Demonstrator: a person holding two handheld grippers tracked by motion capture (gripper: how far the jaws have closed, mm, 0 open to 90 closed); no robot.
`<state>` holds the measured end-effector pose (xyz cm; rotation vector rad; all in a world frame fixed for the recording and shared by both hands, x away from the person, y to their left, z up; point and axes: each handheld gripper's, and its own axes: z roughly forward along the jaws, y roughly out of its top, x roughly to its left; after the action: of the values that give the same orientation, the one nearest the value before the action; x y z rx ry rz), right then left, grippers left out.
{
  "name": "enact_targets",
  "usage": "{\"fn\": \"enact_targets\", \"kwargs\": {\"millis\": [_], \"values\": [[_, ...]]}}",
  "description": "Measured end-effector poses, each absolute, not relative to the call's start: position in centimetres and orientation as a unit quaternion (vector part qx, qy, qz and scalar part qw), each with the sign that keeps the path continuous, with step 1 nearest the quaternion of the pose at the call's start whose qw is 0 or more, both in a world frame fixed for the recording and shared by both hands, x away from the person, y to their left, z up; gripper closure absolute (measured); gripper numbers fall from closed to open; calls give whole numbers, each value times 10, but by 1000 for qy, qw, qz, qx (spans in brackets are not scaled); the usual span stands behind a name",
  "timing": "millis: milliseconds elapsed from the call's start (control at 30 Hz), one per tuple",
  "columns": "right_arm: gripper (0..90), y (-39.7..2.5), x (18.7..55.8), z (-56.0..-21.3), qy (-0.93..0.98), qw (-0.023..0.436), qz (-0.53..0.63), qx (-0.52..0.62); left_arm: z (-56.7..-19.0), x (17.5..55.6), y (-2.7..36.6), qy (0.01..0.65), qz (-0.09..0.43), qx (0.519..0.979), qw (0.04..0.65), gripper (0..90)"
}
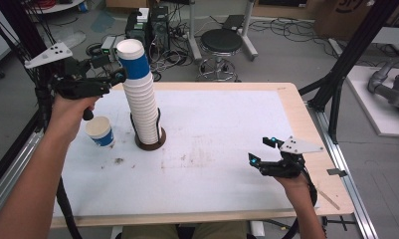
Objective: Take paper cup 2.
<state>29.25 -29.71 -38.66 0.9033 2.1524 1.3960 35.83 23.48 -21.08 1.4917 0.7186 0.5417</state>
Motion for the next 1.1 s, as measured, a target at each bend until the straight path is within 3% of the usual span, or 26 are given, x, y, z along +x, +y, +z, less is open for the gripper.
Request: {"fn": "enact_targets", "kwargs": {"millis": [1100], "values": [[206, -298, 292, -388, 775, 206, 503, 323, -196, 398, 209, 346, 250, 675, 601, 147]]}}
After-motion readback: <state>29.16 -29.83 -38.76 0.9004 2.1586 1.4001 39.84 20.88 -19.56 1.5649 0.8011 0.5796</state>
